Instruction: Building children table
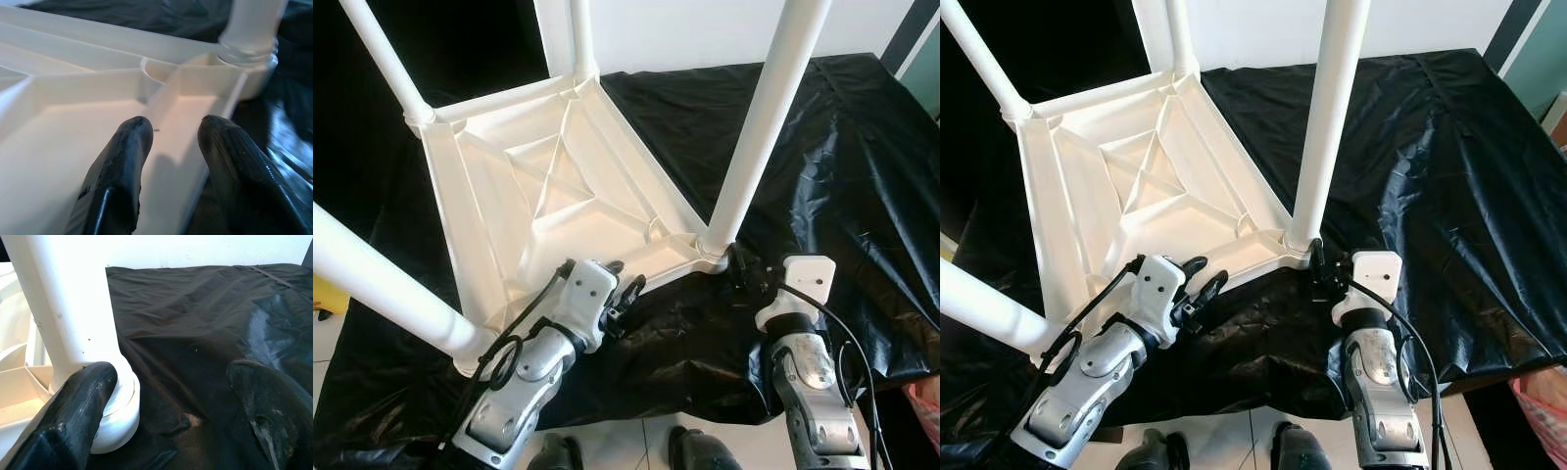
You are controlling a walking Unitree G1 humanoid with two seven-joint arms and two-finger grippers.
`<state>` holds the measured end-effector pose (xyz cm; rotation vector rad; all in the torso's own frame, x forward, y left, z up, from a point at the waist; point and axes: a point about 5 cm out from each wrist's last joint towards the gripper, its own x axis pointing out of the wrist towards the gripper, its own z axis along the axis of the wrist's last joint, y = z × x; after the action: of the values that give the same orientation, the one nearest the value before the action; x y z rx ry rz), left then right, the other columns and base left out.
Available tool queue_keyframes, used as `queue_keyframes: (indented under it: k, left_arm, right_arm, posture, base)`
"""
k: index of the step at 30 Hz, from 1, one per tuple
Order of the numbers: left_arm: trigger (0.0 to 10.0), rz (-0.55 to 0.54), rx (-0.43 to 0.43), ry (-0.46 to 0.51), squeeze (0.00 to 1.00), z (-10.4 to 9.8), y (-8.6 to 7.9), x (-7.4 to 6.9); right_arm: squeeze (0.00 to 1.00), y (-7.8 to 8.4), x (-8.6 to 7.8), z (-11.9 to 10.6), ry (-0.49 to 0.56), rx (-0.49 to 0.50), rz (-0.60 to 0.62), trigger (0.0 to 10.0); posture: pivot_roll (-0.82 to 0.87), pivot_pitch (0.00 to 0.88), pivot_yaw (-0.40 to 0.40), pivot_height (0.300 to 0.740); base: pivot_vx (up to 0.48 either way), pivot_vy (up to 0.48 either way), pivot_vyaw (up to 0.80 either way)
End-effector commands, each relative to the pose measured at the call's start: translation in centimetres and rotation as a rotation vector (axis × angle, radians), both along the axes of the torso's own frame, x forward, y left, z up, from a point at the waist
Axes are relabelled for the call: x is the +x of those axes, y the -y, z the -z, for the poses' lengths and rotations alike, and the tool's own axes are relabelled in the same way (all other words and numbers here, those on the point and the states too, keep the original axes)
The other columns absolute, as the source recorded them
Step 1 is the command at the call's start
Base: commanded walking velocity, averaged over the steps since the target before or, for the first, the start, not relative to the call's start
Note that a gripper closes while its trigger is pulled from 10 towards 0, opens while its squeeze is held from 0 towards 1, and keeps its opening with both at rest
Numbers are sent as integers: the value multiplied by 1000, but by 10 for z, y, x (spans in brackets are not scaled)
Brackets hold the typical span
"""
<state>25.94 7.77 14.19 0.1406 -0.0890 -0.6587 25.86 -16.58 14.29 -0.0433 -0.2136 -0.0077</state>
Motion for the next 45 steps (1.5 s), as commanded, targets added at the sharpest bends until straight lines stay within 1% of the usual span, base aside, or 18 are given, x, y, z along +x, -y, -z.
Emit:
queue_keyframes:
  k: [1,2,6,10,12,18,22,35,39,41,43,44,45]
  left_arm:
    - [10000,-12,-5,5,0,1,-2,5]
    - [10000,-12,-5,5,0,1,-2,5]
    - [10000,-39,-26,5,0,0,-5,13]
    - [10000,-50,-15,29,0,-2,-7,20]
    - [10000,-78,-8,24,0,0,-10,24]
    - [10000,-100,-10,18,0,2,-12,26]
    - [10000,-133,-21,14,0,2,-13,28]
    - [10000,-165,-33,16,0,1,-17,30]
    - [10000,-174,-35,17,0,1,-19,30]
    - [10000,-178,-35,16,0,1,-19,29]
    - [10000,-179,-37,16,0,1,-20,29]
    - [10000,-179,-38,14,0,2,-20,27]
    - [10000,-179,-38,14,0,2,-20,27]
  right_arm:
    - [0,-8,3,-1,19,-5,-39,10000]
    - [0,-8,3,-1,19,-5,-39,10000]
    - [0,-9,9,-1,30,-11,-44,10000]
    - [0,-9,14,-3,44,-18,-45,10000]
    - [0,-8,15,-5,51,-20,-42,10000]
    - [0,-6,15,-3,51,-25,-33,10000]
    - [0,-6,16,-4,53,-19,-26,10000]
    - [0,-6,17,-3,52,-25,-36,10000]
    - [0,-7,17,-3,52,-26,-45,10000]
    - [0,-11,15,-2,48,-21,-79,10000]
    - [0,-12,13,-2,49,-21,-83,10000]
    - [0,-13,7,1,40,-21,-95,10000]
    - [0,-13,7,1,40,-21,-95,10000]
  posture:
    - [-115,85,14,740]
    - [-115,85,14,740]
    - [-118,51,22,740]
    - [-120,48,28,740]
    - [-122,49,29,740]
    - [-122,54,30,740]
    - [-116,74,26,740]
    - [-107,86,14,740]
    - [-105,88,11,740]
    - [-102,94,9,740]
    - [-102,97,8,740]
    - [-102,103,9,740]
    - [-102,103,9,740]
  base:
    - [0,0,0]
    - [0,0,0]
    - [0,0,0]
    - [0,0,0]
    - [0,0,0]
    - [0,0,0]
    - [0,0,0]
    - [0,0,0]
    - [0,-255,0]
    - [0,-291,0]
    - [0,-313,0]
    - [0,-315,0]
    - [0,-315,0]
